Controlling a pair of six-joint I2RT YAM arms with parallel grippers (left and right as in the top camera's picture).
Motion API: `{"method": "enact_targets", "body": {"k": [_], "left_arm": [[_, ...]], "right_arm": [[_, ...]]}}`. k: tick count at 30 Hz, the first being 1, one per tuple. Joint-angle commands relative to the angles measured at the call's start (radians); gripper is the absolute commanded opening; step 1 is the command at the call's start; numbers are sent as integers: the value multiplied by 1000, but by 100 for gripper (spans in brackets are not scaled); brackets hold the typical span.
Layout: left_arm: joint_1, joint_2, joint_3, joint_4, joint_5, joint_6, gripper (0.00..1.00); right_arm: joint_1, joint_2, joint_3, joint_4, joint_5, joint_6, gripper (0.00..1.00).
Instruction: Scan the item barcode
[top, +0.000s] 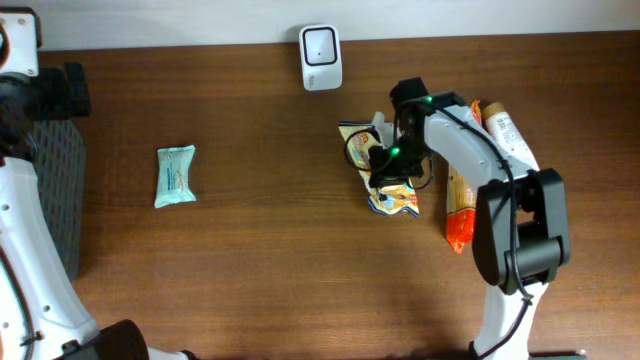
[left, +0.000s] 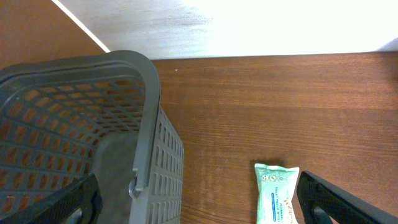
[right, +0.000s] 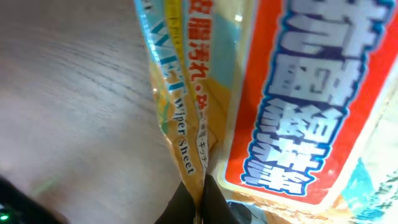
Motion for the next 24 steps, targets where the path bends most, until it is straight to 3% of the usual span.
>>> {"method": "enact_targets", "body": {"k": [1,2,4,7,12,15,16,18,19,22,24], "left_arm": [[2,-11,11,0,4,11,99],[2,-11,11,0,4,11,99],[2,-11,11,0,4,11,99],[2,-11,11,0,4,11,99],[2,-11,11,0,4,11,99],[2,-11,11,0,4,11,99],[2,-11,11,0,4,11,99],[2,-11,11,0,4,11,99],[2,-11,11,0,4,11,99],[2,-11,11,0,4,11,99],[2,-11,11,0,4,11,99]], "right_arm": [[111,-21,119,-48,187,59,4],[190,-21,219,-122,326,92,4],[279,-21,334,-193,410,101,4],[424,-21,537,-243,209,97,4],[438,-21,537,-225,-64,101,4],[425,-19,537,-232,32,103,4],[440,-16,537,-218,148,134,18],[497,22,537,-135,321,161,59],[534,69,537,-63,343,176,70],[635,245,537,127,417,232,76],[694,304,537,167,546,232,76]]}}
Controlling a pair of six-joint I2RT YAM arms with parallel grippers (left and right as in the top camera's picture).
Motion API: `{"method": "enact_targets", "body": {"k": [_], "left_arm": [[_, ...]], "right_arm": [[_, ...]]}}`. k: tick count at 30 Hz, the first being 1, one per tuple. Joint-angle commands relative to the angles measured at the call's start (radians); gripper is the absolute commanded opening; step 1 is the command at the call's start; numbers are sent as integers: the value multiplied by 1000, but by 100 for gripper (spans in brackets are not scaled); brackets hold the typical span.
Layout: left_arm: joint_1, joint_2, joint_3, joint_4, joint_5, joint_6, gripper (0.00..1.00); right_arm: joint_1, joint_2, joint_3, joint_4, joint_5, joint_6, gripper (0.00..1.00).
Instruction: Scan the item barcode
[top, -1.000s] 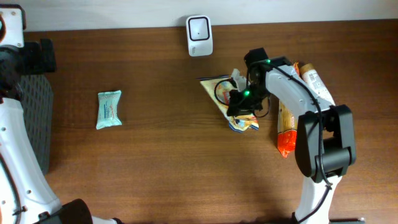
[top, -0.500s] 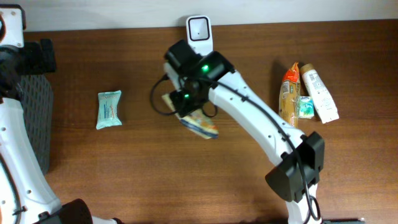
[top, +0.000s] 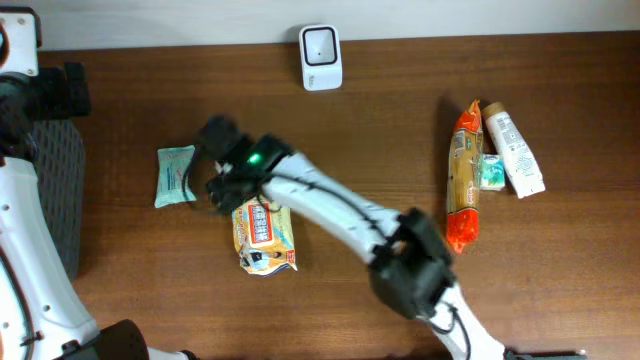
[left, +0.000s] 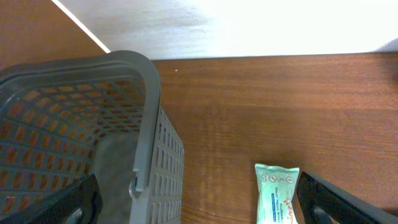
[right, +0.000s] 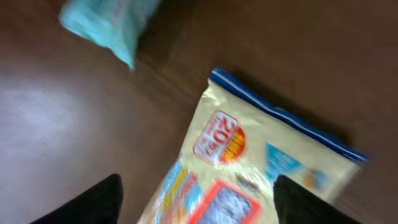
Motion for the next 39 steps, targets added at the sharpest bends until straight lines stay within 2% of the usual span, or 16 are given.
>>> {"method": "enact_targets", "body": {"k": [1,4,10,14,18,20,23,24,25,28,30,32,33,35,37,39], "left_arm": [[2,-11,11,1,4,11,99],[2,-11,11,1,4,11,99],[2,-11,11,1,4,11,99],[2,-11,11,1,4,11,99],[2,-11,11,1,4,11,99],[2,-11,11,1,4,11,99],[2,-11,11,1,4,11,99],[2,-11,11,1,4,11,99],[2,-11,11,1,4,11,99],[2,-11,11,1,4,11,99],[2,-11,11,1,4,12,99],[2,-11,11,1,4,12,99],[2,-11,11,1,4,11,99],[2,-11,11,1,4,11,99],[2,-11,11,1,4,11,99],[2,-11,11,1,4,12,99]], "right_arm": [[76,67,4,26,224,22,76],[87,113,4,34,254,23,75],[80,167,3,-162,327,-8,68],[-44,168,4,-269,392,-38,65],[-115,168,13,-348,211,-76,64],[-115,168,13,-412,78,21,64],[-115,168,-8,-460,88,159,63],[-116,168,-27,-443,92,162,51],[-119,168,-42,-427,92,161,4],[-123,162,14,-467,72,119,4],[-126,103,140,-518,-154,-64,4],[-168,19,271,-534,-583,-291,4],[-185,10,281,-534,-694,-344,4],[-257,13,237,-497,-1142,-569,4],[-287,18,50,-320,-1202,-559,4],[-317,18,-162,-84,-1149,-404,4]]}}
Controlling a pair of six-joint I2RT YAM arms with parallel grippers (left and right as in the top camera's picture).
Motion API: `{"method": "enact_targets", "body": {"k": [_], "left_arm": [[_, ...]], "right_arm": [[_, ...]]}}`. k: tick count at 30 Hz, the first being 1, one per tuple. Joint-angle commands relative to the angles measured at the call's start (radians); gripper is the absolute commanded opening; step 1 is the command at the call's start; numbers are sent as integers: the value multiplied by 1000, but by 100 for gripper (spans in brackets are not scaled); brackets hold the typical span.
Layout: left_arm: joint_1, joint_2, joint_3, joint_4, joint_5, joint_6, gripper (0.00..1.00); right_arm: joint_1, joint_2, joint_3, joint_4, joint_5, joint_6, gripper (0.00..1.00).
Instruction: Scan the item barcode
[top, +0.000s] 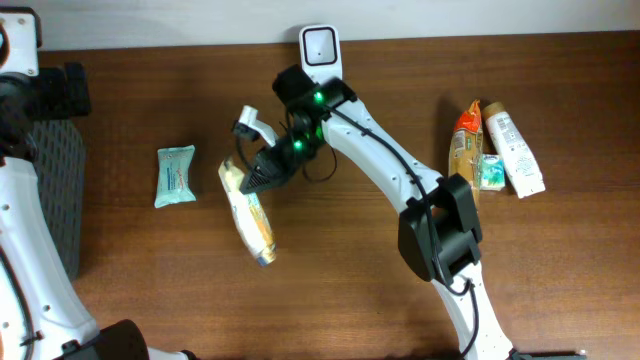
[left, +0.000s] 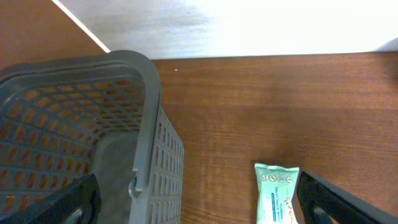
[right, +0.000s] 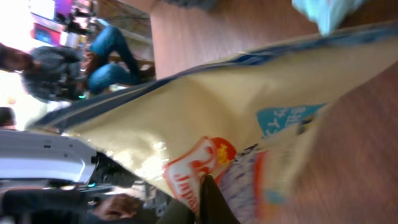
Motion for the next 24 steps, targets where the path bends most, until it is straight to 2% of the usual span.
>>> {"method": "enact_targets", "body": {"k": [1,6,7,8,9,10,12,13,14,16,17,21,23,24], "left_arm": [[2,-11,11,1,4,11,99],[2,-11,11,1,4,11,99],[2,-11,11,1,4,11,99],[2,-11,11,1,4,12,99],[2,-11,11,1,4,12,99],[2,-11,11,1,4,11,99],[2,-11,11,1,4,11,99],[2,-11,11,1,4,11,99],[2,-11,11,1,4,11,99],[2,-11,11,1,4,11,99],[2,-11,11,1,4,11,99],[2,-11,11,1,4,12,99],[2,-11,11,1,4,11,99],[2,-11,11,1,4,11,99]], "right_arm": [[-42,3,-234,190,-55,106,4],[-183,3,-281,150,195,106,4],[-182,2,-274,123,284,107,12],[-157,-2,-229,49,410,129,25],[-130,-9,-195,8,478,136,31],[-82,-22,-144,-26,581,191,39],[67,-38,-61,-36,801,438,57],[128,-34,-61,-30,908,575,75],[196,-12,-61,-26,1049,739,98],[291,31,-63,-8,1226,840,99],[315,47,-63,-6,1280,840,99],[317,134,-63,-106,1347,944,99],[314,134,-62,-115,1347,932,6],[314,134,-62,-118,1347,932,4]]}}
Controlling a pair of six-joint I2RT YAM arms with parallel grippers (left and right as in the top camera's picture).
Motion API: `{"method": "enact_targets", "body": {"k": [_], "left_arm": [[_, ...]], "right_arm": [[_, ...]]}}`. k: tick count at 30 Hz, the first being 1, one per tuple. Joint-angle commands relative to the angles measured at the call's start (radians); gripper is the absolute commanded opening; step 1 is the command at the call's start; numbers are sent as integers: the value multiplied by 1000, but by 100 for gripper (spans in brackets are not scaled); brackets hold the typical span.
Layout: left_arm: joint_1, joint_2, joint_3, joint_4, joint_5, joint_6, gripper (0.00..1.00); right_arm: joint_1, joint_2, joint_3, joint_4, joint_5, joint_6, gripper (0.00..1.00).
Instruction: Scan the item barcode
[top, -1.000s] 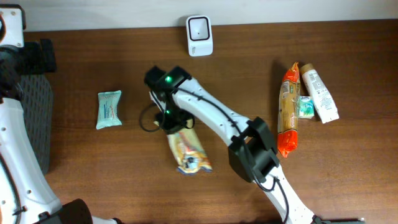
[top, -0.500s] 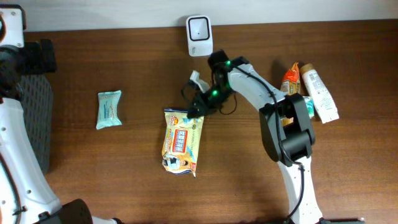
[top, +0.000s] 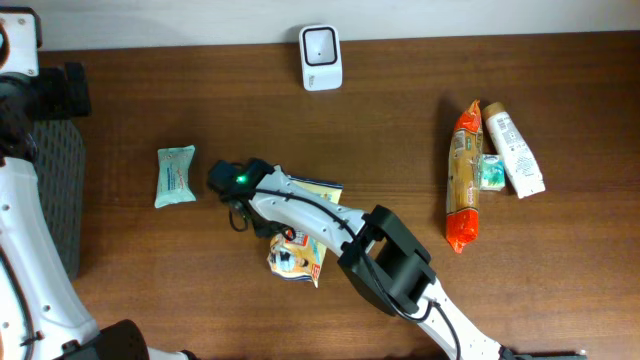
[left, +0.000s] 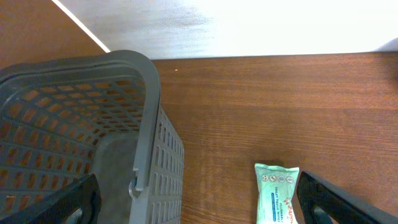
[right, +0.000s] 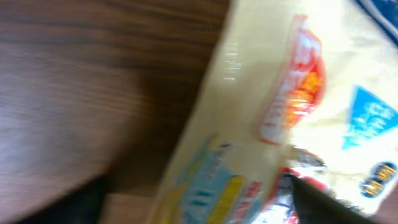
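Note:
The yellow wiper-sheet packet (top: 300, 245) lies flat on the table's middle, printed face up; it fills the blurred right wrist view (right: 267, 112). My right gripper (top: 262, 222) hangs low over the packet's left end, its two dark fingers (right: 329, 202) far apart, open (right: 199, 208), nothing pinched. The white barcode scanner (top: 320, 45) stands at the table's back edge, well beyond the packet. My left gripper (left: 199, 211) is open at the far left, above the basket's edge, holding nothing.
A grey mesh basket (left: 149, 124) stands at the left edge (top: 55, 170). A pale green wipes packet (top: 175, 175) lies left of the right gripper (left: 277, 193). At the right lie an orange packet (top: 462, 185), a white tube (top: 512, 150) and a small green item (top: 490, 172).
The right gripper was shut on the yellow packet, held up edge-on in front of the scanner. Now the packet lies flat further forward and the gripper is open over it. The left arm is unchanged.
The right gripper first pinched the yellow packet at the table's right-centre. Then the packet lay left of centre with the gripper open above it. Then the gripper held it lifted, below the scanner. Now it lies flat mid-table, released.

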Motion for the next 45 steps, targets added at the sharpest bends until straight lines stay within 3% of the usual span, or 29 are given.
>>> {"method": "enact_targets", "body": {"k": [1,4,8,11,13,14,17,18,24,29,31,33,34,36,39,41,45], "left_arm": [[2,-11,11,1,4,11,99],[2,-11,11,1,4,11,99],[2,-11,11,1,4,11,99],[2,-11,11,1,4,11,99],[2,-11,11,1,4,11,99],[2,-11,11,1,4,11,99],[2,-11,11,1,4,11,99],[2,-11,11,1,4,11,99],[2,-11,11,1,4,11,99],[2,-11,11,1,4,11,99],[2,-11,11,1,4,11,99],[2,-11,11,1,4,11,99],[2,-11,11,1,4,11,99],[2,-11,11,1,4,11,99],[2,-11,11,1,4,11,99],[2,-11,11,1,4,11,99],[2,-11,11,1,4,11,99]], "right_arm": [[-9,39,6,-3,6,23,4],[-9,31,129,-72,-55,-113,4],[-79,-61,373,-75,-647,-438,4],[-160,-75,343,14,-1123,-568,4],[-177,-75,227,202,-1360,-568,4],[-178,-75,131,344,-1434,-499,4],[-200,-75,-142,703,-1410,-229,4],[-220,-75,-185,723,-1361,-197,4],[-318,-75,-225,475,-1047,-266,4],[-351,-75,-225,433,-999,-281,4],[-355,-76,-225,463,-1202,-337,4],[-341,-76,-225,579,-1657,-379,4],[-332,-76,-225,620,-1783,-374,4],[-314,-72,-232,597,-1782,-392,4],[-308,-53,-305,597,-1697,-393,4],[-310,-53,-374,582,-1409,-333,4],[-309,-53,-380,521,-1162,-286,4]]}}
